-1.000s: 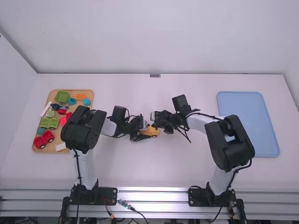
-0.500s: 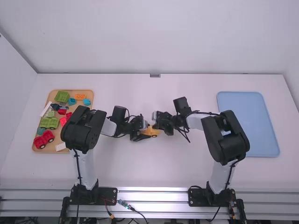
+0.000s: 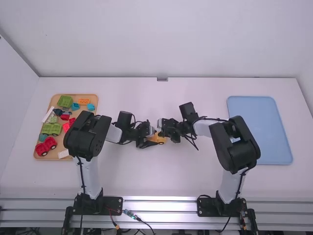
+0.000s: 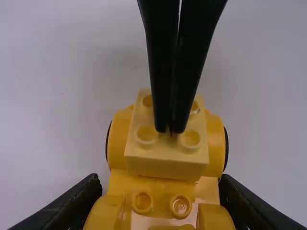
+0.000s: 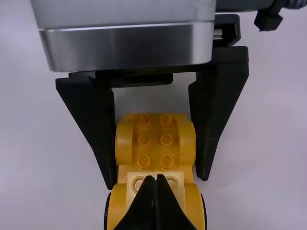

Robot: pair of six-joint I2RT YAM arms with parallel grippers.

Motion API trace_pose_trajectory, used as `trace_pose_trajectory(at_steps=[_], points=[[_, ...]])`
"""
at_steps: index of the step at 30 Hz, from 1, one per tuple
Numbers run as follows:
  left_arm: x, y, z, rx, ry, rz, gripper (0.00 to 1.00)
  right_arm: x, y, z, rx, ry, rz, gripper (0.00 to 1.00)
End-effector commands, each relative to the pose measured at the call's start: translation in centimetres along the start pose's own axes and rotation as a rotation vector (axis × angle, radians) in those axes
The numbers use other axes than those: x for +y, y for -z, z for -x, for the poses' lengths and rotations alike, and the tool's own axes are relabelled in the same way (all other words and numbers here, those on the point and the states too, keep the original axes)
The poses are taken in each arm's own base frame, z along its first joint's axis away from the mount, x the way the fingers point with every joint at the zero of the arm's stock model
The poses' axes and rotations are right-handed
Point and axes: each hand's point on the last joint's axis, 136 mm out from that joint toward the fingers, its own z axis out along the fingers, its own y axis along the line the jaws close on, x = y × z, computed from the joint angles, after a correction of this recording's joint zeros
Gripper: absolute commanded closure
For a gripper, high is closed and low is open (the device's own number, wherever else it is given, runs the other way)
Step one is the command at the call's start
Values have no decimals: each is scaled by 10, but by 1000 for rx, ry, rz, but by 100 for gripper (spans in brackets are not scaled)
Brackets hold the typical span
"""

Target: Assemble lego blocks to make yellow taxi

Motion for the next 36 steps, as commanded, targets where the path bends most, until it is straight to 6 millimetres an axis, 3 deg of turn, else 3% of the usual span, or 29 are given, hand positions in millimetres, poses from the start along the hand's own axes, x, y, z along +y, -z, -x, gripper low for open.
trace_pose_trajectory(at_steps=[1,6,10,36], points=[[-1,-1,-4,3,13,-3,36,11,-7,-20,51,-46,27,100],[-1,-1,-4,3,13,-3,36,10,-15,-22,46,-33,27,100],[-1,-1,-4,3,13,-3,36,4,-26,-34,70,-80,15,100],[1,-1,-3,-2,4,4,37,21,-17,-52,85,-71,76,100]])
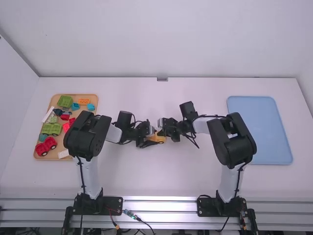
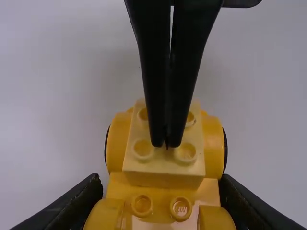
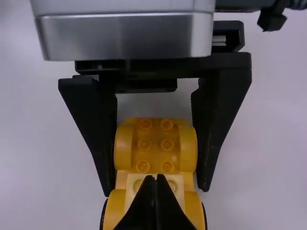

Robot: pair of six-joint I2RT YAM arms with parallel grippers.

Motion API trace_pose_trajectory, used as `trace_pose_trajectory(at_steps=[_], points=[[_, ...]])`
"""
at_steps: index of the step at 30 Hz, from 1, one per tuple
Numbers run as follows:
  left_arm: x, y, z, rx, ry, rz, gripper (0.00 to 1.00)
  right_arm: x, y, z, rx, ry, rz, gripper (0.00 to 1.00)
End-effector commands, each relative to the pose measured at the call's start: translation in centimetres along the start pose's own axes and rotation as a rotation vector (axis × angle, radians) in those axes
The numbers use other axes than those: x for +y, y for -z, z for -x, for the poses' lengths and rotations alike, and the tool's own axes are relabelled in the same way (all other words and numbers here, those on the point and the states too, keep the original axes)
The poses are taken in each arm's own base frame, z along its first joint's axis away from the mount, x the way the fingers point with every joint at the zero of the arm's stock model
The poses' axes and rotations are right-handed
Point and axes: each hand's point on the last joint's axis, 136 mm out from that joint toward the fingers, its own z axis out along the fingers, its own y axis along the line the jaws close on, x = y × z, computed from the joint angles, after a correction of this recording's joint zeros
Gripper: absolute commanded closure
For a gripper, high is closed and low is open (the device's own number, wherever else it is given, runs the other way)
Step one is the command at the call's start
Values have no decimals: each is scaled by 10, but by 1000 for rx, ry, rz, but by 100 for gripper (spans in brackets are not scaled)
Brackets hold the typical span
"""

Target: Assemble lego blocks to make yellow taxi

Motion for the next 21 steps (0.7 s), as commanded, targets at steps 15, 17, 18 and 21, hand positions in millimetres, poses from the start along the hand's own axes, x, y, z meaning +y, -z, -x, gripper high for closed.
trace_pose_trajectory(at_steps=[15,17,18,21], points=[[-4,-2,-5,4,18,-16,38,11,0,-10,76,-56,31,100],[-4,-2,-5,4,18,-17,38,9,5,-2,73,-25,26,100],[-4,-2,-5,4,18,-17,38,8,6,0,71,-16,24,100],[-4,-2,-5,5,20,-17,38,1,18,13,59,15,-16,100]])
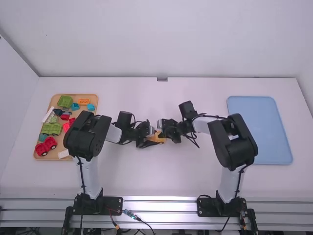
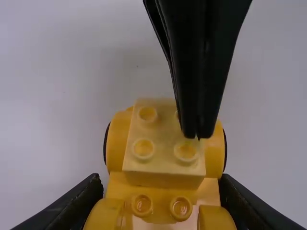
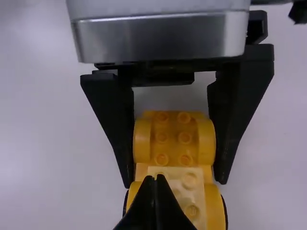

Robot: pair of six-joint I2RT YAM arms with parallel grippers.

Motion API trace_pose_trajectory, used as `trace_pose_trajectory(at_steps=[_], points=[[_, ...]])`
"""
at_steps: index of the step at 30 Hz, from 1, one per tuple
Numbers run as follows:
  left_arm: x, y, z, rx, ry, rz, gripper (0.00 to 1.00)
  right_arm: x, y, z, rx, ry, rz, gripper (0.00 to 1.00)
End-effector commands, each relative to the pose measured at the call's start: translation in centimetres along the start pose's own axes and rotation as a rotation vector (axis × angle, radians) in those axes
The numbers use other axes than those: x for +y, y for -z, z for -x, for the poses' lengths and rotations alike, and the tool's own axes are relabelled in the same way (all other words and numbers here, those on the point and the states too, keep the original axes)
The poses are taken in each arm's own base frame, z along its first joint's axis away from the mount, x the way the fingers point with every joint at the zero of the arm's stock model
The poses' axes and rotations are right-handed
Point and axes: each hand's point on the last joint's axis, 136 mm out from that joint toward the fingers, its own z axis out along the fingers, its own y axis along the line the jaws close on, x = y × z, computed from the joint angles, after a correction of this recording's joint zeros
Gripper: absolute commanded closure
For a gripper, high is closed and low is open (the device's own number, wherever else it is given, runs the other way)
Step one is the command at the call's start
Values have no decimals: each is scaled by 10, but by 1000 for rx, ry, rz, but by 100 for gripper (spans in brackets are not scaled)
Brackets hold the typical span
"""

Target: Assemble lego blocks to make yellow taxi

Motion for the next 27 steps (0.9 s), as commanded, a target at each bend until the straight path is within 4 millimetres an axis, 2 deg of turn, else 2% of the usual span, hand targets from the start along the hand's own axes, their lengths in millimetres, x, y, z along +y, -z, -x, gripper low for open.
trace_pose_trajectory(at_steps=[1,2,5,8,9,10,11,12,13,14,15,17,21,27], points=[[-3,-2,-4,3,15,-12,38,-10,20,12,8,40,-62,100],[-3,-2,-4,3,15,-12,38,-10,20,12,8,40,-62,100],[-4,-2,-5,4,18,-14,37,-24,43,19,9,14,-138,100],[-4,-2,-5,6,22,-16,36,-34,57,17,37,-24,-197,100],[-5,-2,-6,8,27,-19,35,-41,69,12,68,-73,-245,93],[-6,-2,-6,9,29,-20,35,-42,73,10,81,-86,-259,86],[-6,-2,-6,10,32,-22,34,-44,77,8,91,-99,-274,77],[-7,-2,-7,12,36,-25,33,-48,86,3,120,-147,-309,48],[-8,-2,-8,15,34,-29,32,-49,92,0,135,-160,-326,26],[-9,-2,-8,16,31,-31,32,-49,94,-1,140,-165,-330,23],[-11,-2,-10,21,16,-39,29,-49,101,-3,147,-185,-342,1],[-13,-1,-11,26,11,-45,25,-51,109,-4,139,-228,-363,1],[-13,-1,-11,26,10,-44,2,-56,119,-8,131,-268,-394,1],[-1,1,-11,61,38,6,1,-57,122,-11,132,-278,-402,1]])
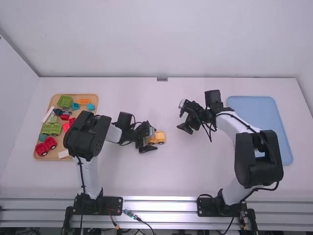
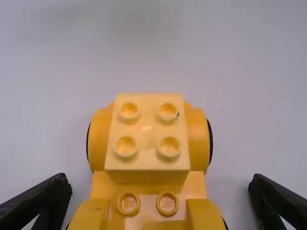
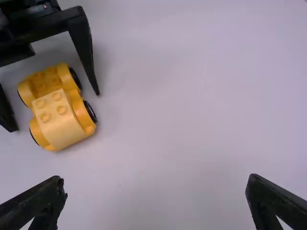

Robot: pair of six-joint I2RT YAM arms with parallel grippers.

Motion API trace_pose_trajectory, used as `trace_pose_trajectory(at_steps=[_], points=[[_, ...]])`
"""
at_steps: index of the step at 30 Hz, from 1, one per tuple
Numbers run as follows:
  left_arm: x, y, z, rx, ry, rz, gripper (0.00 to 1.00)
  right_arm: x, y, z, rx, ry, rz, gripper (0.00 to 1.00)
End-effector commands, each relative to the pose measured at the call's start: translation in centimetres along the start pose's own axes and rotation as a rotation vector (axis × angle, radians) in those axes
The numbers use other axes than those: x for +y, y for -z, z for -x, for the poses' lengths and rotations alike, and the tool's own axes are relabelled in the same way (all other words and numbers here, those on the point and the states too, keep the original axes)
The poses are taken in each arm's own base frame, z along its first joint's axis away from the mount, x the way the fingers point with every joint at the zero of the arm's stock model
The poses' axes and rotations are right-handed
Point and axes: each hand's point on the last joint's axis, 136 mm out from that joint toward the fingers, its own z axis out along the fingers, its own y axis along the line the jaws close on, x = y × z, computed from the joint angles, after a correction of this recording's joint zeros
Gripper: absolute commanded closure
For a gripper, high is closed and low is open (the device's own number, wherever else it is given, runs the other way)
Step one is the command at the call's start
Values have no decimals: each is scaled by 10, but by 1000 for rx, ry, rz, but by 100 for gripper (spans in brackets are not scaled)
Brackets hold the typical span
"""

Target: Assemble lego blocks to make yellow taxi

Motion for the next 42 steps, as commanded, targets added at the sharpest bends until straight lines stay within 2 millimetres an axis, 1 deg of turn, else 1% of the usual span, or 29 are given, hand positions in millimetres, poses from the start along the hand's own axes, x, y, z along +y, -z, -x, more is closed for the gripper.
trace_pose_trajectory(at_steps=[1,3,5,6,9,11,14,15,16,18,22,23,24,25,26,27,28,30,31,32,33,34,36,37,38,39,40,41,42], points=[[7,1,-7,51,30,36,1,1,6,7,-15,1,-9,1],[11,5,-1,57,32,49,1,0,6,8,-18,5,-13,1],[13,11,9,61,23,54,1,-1,6,8,-20,6,-18,1],[14,12,10,65,23,57,1,-2,6,8,-19,7,-19,1],[22,29,21,119,42,97,1,-6,6,7,-11,14,-41,1],[23,34,25,146,51,106,1,-8,6,7,-6,17,-48,1],[23,52,29,257,98,133,1,-9,6,9,-13,25,-54,1],[24,61,29,309,118,146,1,-11,7,9,-16,28,-60,1],[24,62,29,318,121,148,1,-11,7,9,-16,29,-60,1],[27,79,25,434,155,187,1,-12,6,12,-22,38,-64,1],[40,111,14,634,158,293,1,-14,7,12,-27,43,-73,1],[50,123,10,704,144,348,1,-15,7,14,-30,48,-76,1],[55,129,8,739,134,376,1,-15,7,14,-32,49,-77,1],[66,145,1,830,121,454,1,-16,7,15,-34,52,-81,1],[71,154,-3,877,128,498,1,-17,7,14,-35,52,-83,1],[76,164,-7,914,164,562,1,-17,8,15,-36,54,-86,1],[84,177,-10,945,231,677,1,-18,8,15,-37,56,-90,1],[95,196,-12,968,316,837,1,-20,8,16,-37,61,-99,0],[101,213,-15,989,377,957,1,-23,8,15,-30,64,-113,1],[102,222,-17,1006,398,1003,1,-24,8,15,-27,67,-119,1],[103,237,-21,1035,428,1068,1,-27,8,14,-17,70,-134,1],[103,240,-22,1040,435,1080,1,-28,8,14,-15,72,-139,1],[105,268,-29,1072,499,1197,1,-33,9,12,-3,76,-163,1],[105,274,-31,1078,517,1226,1,-33,9,12,-3,78,-164,1],[103,290,-34,1093,558,1295,1,-34,9,13,-2,80,-167,1],[103,295,-36,1096,573,1320,1,-34,9,13,-3,81,-167,1],[100,320,-41,1098,653,1458,1,-33,9,13,-2,85,-166,1],[99,328,-42,1098,678,1497,1,-34,9,12,-2,89,-167,1],[96,344,-47,1075,744,1584,1,-33,9,13,-2,90,-166,1]])
